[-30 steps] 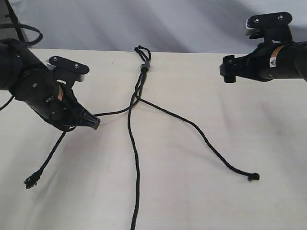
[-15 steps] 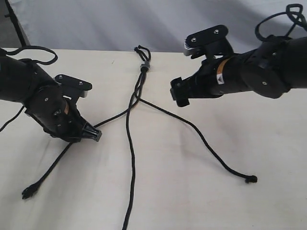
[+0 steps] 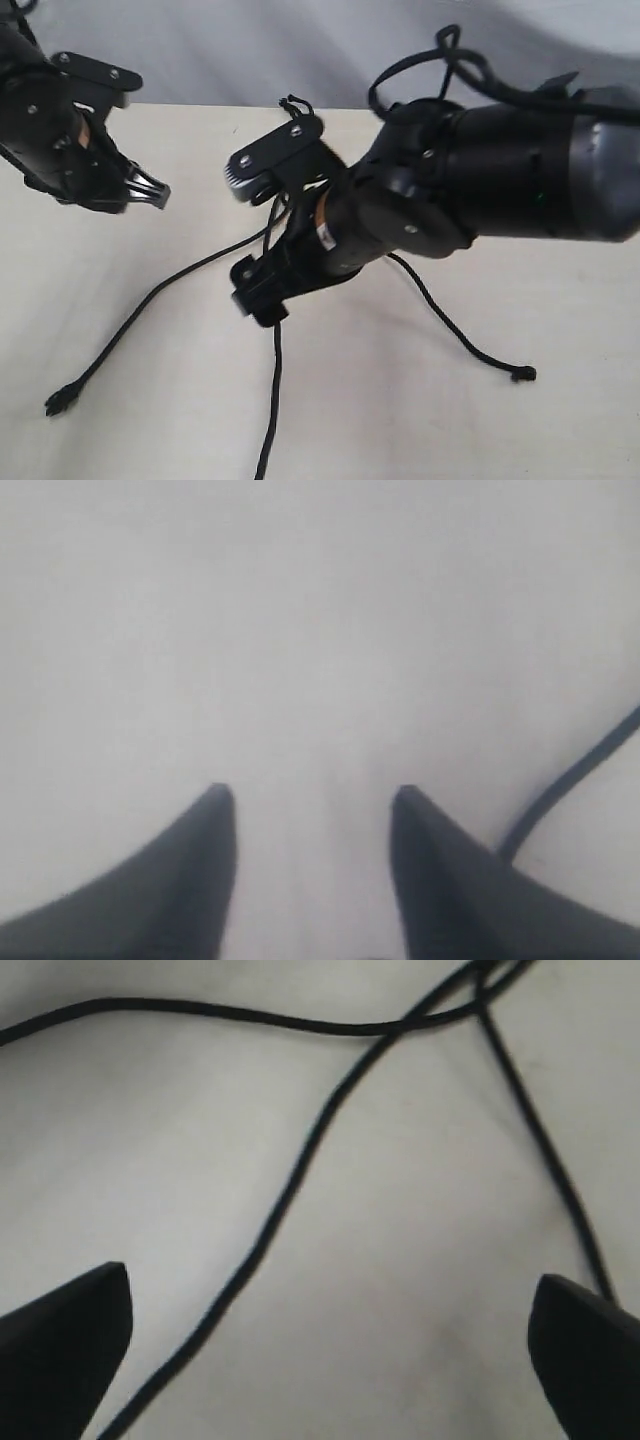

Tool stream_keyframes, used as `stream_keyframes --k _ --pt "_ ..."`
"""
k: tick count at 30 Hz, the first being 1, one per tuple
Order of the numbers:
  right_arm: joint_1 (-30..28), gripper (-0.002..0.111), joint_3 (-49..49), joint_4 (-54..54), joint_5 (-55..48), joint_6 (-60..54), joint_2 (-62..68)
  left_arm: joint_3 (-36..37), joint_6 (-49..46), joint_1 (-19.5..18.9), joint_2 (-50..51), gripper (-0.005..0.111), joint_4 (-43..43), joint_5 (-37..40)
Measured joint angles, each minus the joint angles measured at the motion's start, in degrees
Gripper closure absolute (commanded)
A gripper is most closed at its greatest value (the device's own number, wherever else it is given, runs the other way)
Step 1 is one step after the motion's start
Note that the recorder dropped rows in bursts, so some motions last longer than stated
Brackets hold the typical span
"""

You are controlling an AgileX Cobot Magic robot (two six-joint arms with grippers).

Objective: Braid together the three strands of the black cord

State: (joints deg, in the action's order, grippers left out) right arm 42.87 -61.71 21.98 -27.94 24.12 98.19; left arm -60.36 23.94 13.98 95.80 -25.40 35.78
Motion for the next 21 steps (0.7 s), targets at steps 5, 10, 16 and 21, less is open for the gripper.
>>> stream_keyframes --k 5,10,16,21 --pt "4.4 0.004 -2.6 -0.9 -0.6 -0.1 4.8 0.0 0.0 -3.2 -3.5 0.104 0.0 0.5" --pt "4.7 0.004 -6.4 -1.1 -2.5 -0.1 11.9 0.0 0.0 -3.3 -3.7 0.104 0.8 0.4" --pt "4.7 0.014 -10.5 -1.6 -5.0 0.0 19.5 0.0 0.0 -3.3 -3.7 0.104 1.0 0.4" --pt "4.7 0.073 -12.5 -2.6 -4.1 0.0 21.2 0.0 0.0 -3.3 -3.7 0.104 1.0 0.4"
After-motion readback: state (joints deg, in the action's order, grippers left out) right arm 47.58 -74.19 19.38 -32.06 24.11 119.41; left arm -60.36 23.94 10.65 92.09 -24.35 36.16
